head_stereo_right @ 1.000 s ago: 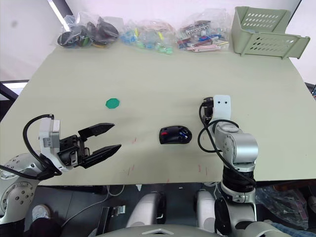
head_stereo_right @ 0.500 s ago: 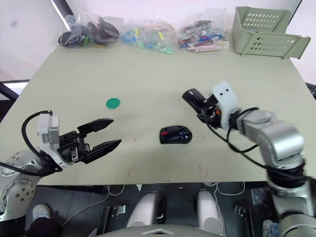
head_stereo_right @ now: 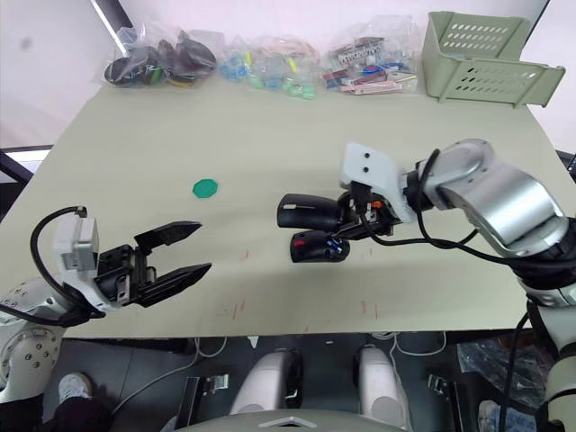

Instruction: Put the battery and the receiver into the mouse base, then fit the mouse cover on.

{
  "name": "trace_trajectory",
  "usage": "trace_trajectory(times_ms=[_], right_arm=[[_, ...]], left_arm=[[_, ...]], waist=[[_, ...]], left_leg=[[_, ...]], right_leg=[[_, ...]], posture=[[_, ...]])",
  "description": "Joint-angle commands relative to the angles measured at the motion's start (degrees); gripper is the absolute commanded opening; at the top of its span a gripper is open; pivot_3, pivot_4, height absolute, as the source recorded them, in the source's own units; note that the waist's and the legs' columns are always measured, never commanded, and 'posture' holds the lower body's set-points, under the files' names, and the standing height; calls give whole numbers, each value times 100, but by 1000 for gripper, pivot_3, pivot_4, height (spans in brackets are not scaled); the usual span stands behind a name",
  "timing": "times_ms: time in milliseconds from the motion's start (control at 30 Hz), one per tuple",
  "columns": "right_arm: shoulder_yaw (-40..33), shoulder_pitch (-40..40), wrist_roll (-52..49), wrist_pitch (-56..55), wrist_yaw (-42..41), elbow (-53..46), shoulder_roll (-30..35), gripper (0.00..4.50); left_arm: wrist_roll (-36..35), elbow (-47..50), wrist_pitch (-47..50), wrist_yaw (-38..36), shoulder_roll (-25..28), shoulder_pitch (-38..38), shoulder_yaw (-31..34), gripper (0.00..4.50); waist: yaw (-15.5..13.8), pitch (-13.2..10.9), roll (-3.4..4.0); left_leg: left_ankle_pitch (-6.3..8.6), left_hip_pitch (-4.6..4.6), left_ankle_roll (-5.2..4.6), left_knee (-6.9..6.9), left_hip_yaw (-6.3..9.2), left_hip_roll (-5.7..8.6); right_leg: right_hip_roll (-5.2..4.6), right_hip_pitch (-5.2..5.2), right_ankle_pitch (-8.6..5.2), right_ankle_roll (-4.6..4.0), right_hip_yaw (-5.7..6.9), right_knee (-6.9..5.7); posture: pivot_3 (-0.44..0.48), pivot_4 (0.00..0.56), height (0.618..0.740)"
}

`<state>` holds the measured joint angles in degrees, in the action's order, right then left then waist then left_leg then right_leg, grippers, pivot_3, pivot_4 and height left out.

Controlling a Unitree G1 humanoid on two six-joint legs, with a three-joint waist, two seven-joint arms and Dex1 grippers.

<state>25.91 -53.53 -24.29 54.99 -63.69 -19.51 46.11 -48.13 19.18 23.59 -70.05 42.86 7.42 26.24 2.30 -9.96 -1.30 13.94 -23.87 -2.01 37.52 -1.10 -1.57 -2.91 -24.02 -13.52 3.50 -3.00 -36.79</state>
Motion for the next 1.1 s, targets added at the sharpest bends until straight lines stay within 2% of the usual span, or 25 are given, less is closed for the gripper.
trace_trajectory(times_ms=[33, 300, 1100], right_arm=[[351, -267, 300, -452, -331, 345, -257, 2274], [838, -303, 912, -1157, -783, 1120, -633, 2274], [909, -181, 1895, -1787, -1405, 2168, -943, 2274]], left_arm=[[-338, -108, 190, -309, 272, -14, 281, 4500], [-448, -99, 353, -366, 409, -23, 309, 4500], [-644, 150, 654, -294, 490, 169, 508, 4500]], waist=[[-2, 0, 0], [-7, 0, 0], [-6, -1, 1]], left_leg=[[0, 0, 0, 0, 1, -1], [0, 0, 1, 0, 0, 2], [-1, 1, 2, 0, 1, 6]], right_leg=[[0, 0, 0, 0, 1, -2], [-5, 0, 1, 1, 1, -3], [-6, 0, 2, 1, 3, -8]], posture=[[0, 150, 740], [0, 150, 740], [0, 150, 740]])
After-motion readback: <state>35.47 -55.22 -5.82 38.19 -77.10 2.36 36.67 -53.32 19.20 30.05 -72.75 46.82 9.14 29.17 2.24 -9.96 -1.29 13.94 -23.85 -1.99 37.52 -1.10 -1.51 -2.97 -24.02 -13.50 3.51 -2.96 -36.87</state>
